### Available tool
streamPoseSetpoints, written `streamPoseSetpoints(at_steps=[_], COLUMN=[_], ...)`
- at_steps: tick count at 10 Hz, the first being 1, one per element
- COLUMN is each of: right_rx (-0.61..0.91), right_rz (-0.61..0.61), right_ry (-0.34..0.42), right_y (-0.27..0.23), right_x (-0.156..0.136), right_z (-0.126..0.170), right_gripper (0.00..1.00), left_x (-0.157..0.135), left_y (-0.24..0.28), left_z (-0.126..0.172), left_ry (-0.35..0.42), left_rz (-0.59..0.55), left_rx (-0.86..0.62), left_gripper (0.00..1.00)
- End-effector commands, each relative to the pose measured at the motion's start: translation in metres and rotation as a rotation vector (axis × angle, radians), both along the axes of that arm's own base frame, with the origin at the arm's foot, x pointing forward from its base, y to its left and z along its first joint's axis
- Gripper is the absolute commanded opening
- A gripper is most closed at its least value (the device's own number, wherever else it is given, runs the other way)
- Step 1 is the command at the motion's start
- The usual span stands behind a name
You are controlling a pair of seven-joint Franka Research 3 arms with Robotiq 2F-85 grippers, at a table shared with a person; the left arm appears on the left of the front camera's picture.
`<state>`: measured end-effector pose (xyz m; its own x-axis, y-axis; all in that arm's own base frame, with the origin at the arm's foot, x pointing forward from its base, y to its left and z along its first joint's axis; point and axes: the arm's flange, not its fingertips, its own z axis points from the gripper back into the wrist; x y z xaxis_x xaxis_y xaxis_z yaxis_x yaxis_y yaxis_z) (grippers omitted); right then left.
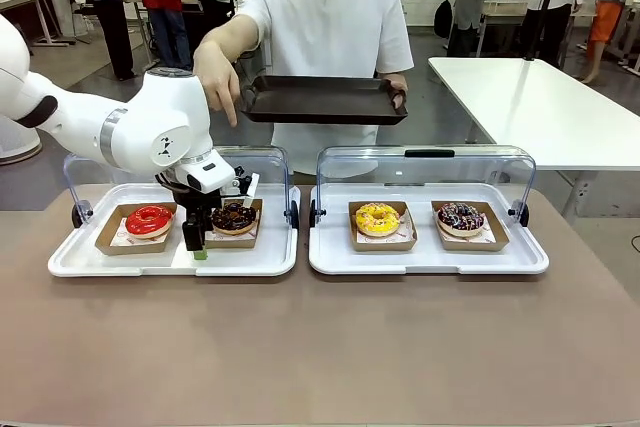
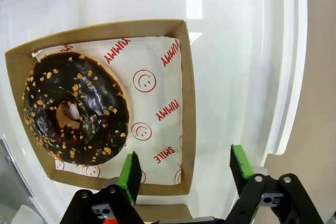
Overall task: Provide the desired donut to the person.
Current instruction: Pick up and lift the Paper togo box containing the Donut pointed at by the person.
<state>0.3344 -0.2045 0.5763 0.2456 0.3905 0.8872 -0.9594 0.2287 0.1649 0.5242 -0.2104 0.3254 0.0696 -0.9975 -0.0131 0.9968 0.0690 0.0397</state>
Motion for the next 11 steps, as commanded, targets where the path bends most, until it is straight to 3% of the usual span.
streamPoseSetpoints(at_steps=[1, 2, 3, 4, 6, 11], right_rx=[0.009, 0.009, 0.009, 0.009, 0.009, 0.009], right_rz=[0.005, 0.005, 0.005, 0.005, 0.005, 0.005], right_ry=[-0.009, -0.009, -0.009, -0.009, -0.009, -0.009], right_y=[0.0002, 0.0002, 0.0002, 0.0002, 0.0002, 0.0002], right_x=[-0.0008, -0.0008, -0.0008, -0.0008, -0.0008, -0.0008], right_z=[-0.0002, -0.0002, -0.0002, -0.0002, -0.0002, -0.0002], right_gripper=[1.00, 1.00, 1.00, 1.00, 1.00, 1.00], left_x=[0.0037, 0.0034, 0.0035, 0.0034, 0.0029, 0.0024], left_y=[0.0032, 0.0037, 0.0037, 0.0039, 0.0045, 0.0059], left_z=[0.0018, 0.0025, 0.0028, 0.0030, 0.0038, 0.0052], left_ry=[0.004, 0.005, 0.008, 0.010, 0.012, 0.016], left_rz=[-0.025, -0.026, -0.023, -0.023, -0.024, -0.042], left_rx=[-0.021, -0.022, -0.025, -0.025, -0.026, -0.007], left_gripper=[0.12, 0.00, 0.00, 0.20, 0.00, 0.00])
